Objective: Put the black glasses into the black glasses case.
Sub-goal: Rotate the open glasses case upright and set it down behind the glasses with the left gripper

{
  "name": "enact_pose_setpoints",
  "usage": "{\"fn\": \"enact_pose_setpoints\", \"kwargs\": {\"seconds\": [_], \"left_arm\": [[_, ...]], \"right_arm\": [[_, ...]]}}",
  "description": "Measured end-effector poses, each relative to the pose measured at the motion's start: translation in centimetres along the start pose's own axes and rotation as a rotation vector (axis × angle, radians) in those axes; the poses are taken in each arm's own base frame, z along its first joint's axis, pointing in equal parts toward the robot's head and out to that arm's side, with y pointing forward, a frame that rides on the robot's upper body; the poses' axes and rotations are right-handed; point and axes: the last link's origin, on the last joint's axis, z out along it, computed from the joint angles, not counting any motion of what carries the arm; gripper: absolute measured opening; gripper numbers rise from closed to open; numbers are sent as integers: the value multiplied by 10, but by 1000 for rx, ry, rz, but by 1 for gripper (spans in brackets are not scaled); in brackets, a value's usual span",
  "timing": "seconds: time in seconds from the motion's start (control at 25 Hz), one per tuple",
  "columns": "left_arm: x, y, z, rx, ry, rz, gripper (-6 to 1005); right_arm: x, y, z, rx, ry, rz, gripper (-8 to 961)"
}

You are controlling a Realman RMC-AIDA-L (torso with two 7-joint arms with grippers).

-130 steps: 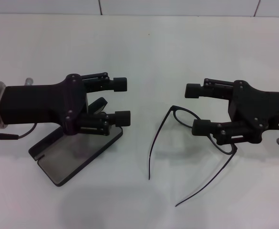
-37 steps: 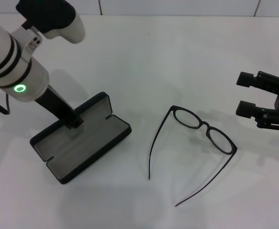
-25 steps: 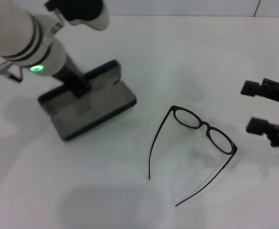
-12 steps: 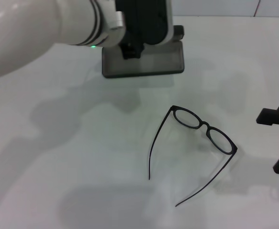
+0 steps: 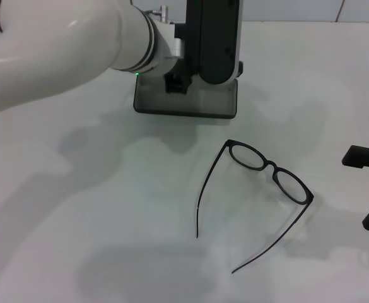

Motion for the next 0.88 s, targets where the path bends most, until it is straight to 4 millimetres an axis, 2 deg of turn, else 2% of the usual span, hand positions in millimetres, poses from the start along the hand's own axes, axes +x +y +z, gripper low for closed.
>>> {"fn": "enact_pose_setpoints", "kwargs": {"seconds": [0.4,0.88], "left_arm": [[5,10,5,-52,27,-30,196],[-2,15,12,-70,-1,-142,210]], "right_arm": [[0,-2,1,10,4,-4,841],[2,-1,-2,25,3,3,841]]}}
